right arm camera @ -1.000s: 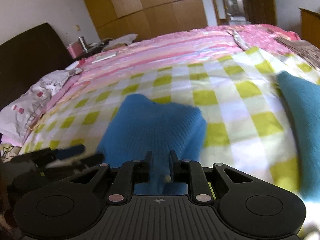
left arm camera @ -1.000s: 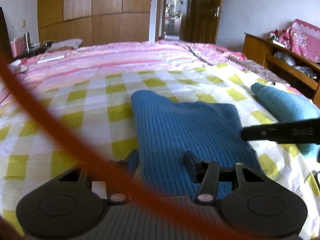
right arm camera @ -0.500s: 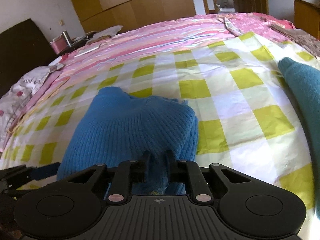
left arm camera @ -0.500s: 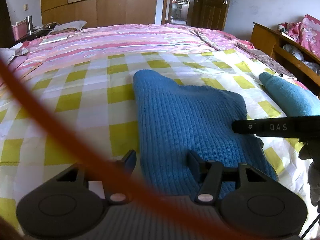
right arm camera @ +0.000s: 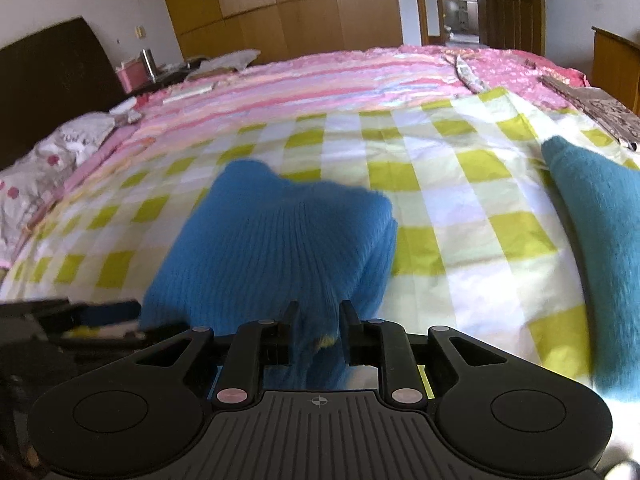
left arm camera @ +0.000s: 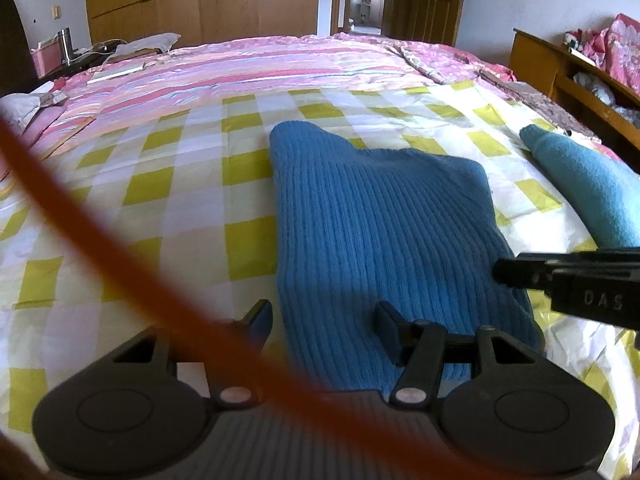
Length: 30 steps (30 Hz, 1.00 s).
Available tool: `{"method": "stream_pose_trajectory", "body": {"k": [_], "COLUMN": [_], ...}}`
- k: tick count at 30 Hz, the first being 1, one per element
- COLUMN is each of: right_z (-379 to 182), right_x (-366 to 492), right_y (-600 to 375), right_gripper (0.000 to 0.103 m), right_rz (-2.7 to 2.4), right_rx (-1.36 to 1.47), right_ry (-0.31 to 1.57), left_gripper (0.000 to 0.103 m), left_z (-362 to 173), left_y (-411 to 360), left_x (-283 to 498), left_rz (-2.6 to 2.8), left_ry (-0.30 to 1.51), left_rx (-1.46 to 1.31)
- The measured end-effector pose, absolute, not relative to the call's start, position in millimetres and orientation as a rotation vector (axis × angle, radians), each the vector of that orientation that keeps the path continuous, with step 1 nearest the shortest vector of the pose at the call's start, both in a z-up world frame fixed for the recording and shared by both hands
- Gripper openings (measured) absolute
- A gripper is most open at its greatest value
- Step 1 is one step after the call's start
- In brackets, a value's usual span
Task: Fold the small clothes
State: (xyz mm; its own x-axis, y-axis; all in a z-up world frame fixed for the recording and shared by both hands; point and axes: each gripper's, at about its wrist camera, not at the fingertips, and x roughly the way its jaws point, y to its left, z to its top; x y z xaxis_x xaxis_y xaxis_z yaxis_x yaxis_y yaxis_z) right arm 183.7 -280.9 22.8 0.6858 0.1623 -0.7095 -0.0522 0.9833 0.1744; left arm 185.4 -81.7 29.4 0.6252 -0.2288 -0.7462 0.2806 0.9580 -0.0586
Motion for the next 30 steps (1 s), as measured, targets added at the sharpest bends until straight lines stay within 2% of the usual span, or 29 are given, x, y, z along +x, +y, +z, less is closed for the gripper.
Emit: {"method": "stream_pose_trajectory", "body": {"k": [5, 8, 11, 12, 14, 21, 30], "right_z": [20.9, 27.6, 31.1, 31.2, 30.0, 25.7, 20.0], "right_x": [179.6, 165.9, 145.7, 138.4, 124.2, 90.7, 71.5], "right_y": [-281.3, -279.8, -277.1, -275.5, -271.6, -264.3, -256.2], "right_gripper": [0.021, 0.021, 0.021, 0.021, 0.021, 0.021, 0.024], "right_rz": [0.107, 0.113, 0.118, 0.124, 0.134, 0.133, 0.132], "right_rx": [0.175, 0.189, 0.206, 0.214, 0.214, 0.236, 0.253], "right_ry": [0.829, 0.812, 0.799, 0.801, 0.801, 0.8, 0.805], "left_gripper": [0.062, 0.067, 0.075, 0.082, 0.088, 0.096, 0.101], "left_z": [30.3, 33.4, 36.1, 36.6, 37.3, 32.6, 32.8], "left_y": [-81.7, -79.9, -77.7, -77.2, -74.8, -66.2, -70.7], "left_x": [178.1, 170.2, 160.0, 156.3, 147.5, 120.8, 92.4], "left_rz": [-0.282, -0.269, -0.256, -0.249, -0.235, -0.215, -0.203], "left_ry": [0.857, 0.85, 0.845, 0.845, 0.839, 0.86, 0.837], "left_rx": [0.08, 0.081, 0.084, 0.087, 0.092, 0.069, 0.133]}}
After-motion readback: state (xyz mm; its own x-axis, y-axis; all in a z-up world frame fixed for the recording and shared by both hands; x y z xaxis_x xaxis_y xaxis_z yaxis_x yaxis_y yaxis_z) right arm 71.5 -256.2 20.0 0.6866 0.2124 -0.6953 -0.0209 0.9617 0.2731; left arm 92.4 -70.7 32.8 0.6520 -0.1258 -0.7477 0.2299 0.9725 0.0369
